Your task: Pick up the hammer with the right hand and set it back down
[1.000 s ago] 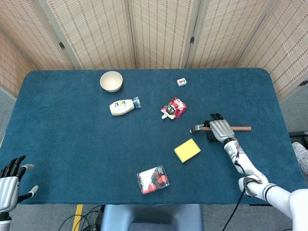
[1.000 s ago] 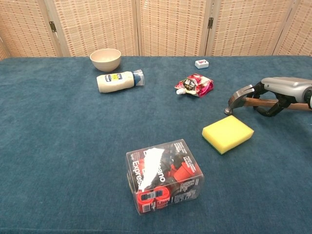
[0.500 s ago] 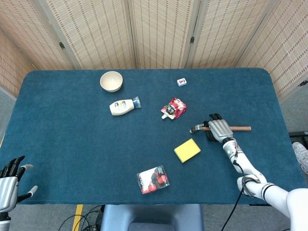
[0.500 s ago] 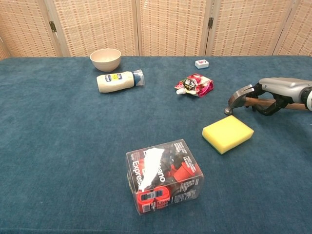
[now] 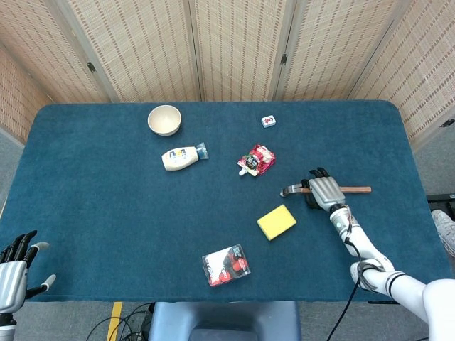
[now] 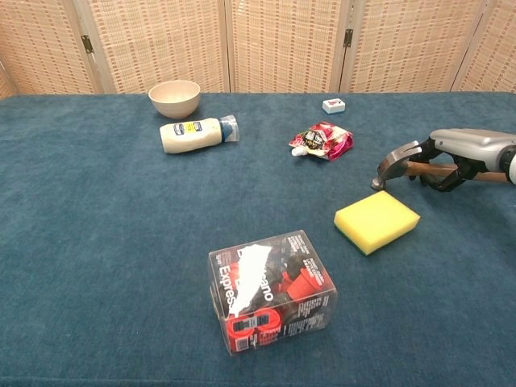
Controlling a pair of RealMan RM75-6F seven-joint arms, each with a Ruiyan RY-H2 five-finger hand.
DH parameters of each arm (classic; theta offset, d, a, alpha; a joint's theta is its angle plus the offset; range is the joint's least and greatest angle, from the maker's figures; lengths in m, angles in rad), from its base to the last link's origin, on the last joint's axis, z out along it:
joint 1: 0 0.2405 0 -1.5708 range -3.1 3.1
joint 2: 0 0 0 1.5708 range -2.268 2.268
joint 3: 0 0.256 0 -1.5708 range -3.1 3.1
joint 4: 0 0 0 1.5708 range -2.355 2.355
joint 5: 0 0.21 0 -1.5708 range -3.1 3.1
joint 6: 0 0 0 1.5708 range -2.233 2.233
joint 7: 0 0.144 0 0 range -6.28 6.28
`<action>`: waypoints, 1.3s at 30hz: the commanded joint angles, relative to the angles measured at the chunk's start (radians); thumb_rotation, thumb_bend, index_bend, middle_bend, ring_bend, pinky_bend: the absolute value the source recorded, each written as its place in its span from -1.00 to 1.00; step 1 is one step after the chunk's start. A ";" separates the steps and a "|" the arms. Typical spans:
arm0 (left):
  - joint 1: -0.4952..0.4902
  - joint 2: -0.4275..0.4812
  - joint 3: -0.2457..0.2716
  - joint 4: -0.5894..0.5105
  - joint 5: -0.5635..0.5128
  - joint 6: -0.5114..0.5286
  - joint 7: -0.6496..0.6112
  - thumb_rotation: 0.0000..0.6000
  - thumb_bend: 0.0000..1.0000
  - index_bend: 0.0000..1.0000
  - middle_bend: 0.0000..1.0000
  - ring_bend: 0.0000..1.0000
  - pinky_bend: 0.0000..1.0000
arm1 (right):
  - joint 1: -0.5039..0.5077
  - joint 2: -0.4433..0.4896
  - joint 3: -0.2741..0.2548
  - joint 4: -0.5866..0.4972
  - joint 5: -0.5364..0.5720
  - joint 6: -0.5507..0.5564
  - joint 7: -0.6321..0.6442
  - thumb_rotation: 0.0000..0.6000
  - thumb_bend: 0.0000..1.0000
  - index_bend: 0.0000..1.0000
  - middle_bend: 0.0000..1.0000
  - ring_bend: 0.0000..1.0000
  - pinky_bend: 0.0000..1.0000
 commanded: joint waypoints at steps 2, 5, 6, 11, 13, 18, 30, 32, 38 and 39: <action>0.000 0.002 0.000 -0.002 0.000 0.000 0.001 1.00 -0.60 -0.38 -0.73 -0.77 -0.57 | 0.000 -0.003 -0.001 0.003 -0.002 0.002 0.001 1.00 0.09 -0.05 0.00 -0.72 -0.91; 0.002 0.004 0.001 -0.003 0.000 0.002 0.000 1.00 -0.60 -0.38 -0.73 -0.77 -0.57 | 0.000 -0.007 0.000 0.009 -0.003 0.003 0.005 1.00 0.09 -0.03 0.03 -0.70 -0.91; 0.002 0.004 0.000 -0.003 -0.001 0.002 -0.001 1.00 -0.60 -0.38 -0.73 -0.77 -0.57 | -0.001 -0.009 0.000 0.010 -0.003 0.005 0.007 1.00 0.09 -0.02 0.04 -0.69 -0.91; 0.004 0.005 0.001 -0.003 -0.002 0.003 -0.001 1.00 -0.60 -0.39 -0.73 -0.77 -0.57 | -0.002 -0.015 0.000 0.019 -0.012 0.018 0.018 1.00 0.09 0.12 0.13 -0.60 -0.91; 0.005 0.006 0.000 -0.003 -0.003 0.005 -0.001 1.00 -0.60 -0.39 -0.73 -0.77 -0.57 | -0.004 -0.017 0.000 0.022 -0.018 0.026 0.025 1.00 0.09 0.17 0.17 -0.56 -0.91; 0.006 0.006 0.001 -0.003 -0.002 0.006 -0.002 1.00 -0.60 -0.40 -0.73 -0.77 -0.57 | -0.011 -0.019 -0.001 0.030 -0.035 0.053 0.051 1.00 0.11 0.30 0.27 -0.44 -0.91; 0.007 0.007 0.000 -0.004 -0.002 0.008 -0.002 1.00 -0.60 -0.40 -0.73 -0.77 -0.57 | -0.049 0.019 -0.040 0.001 -0.125 0.156 0.128 1.00 0.23 0.52 0.50 -0.09 -0.65; 0.008 0.007 0.000 -0.005 -0.001 0.008 -0.002 1.00 -0.60 -0.40 -0.73 -0.77 -0.57 | -0.055 0.035 -0.049 -0.018 -0.141 0.171 0.139 1.00 0.24 0.57 0.54 -0.03 -0.55; 0.008 0.009 0.000 -0.011 0.002 0.011 0.001 1.00 -0.60 -0.40 -0.73 -0.77 -0.57 | -0.074 0.093 -0.067 -0.099 -0.191 0.234 0.174 1.00 0.28 0.66 0.63 0.13 -0.06; 0.008 0.009 0.000 -0.012 0.003 0.013 0.001 1.00 -0.60 -0.40 -0.73 -0.77 -0.57 | -0.076 0.103 -0.070 -0.114 -0.198 0.243 0.179 1.00 0.28 0.66 0.64 0.16 0.04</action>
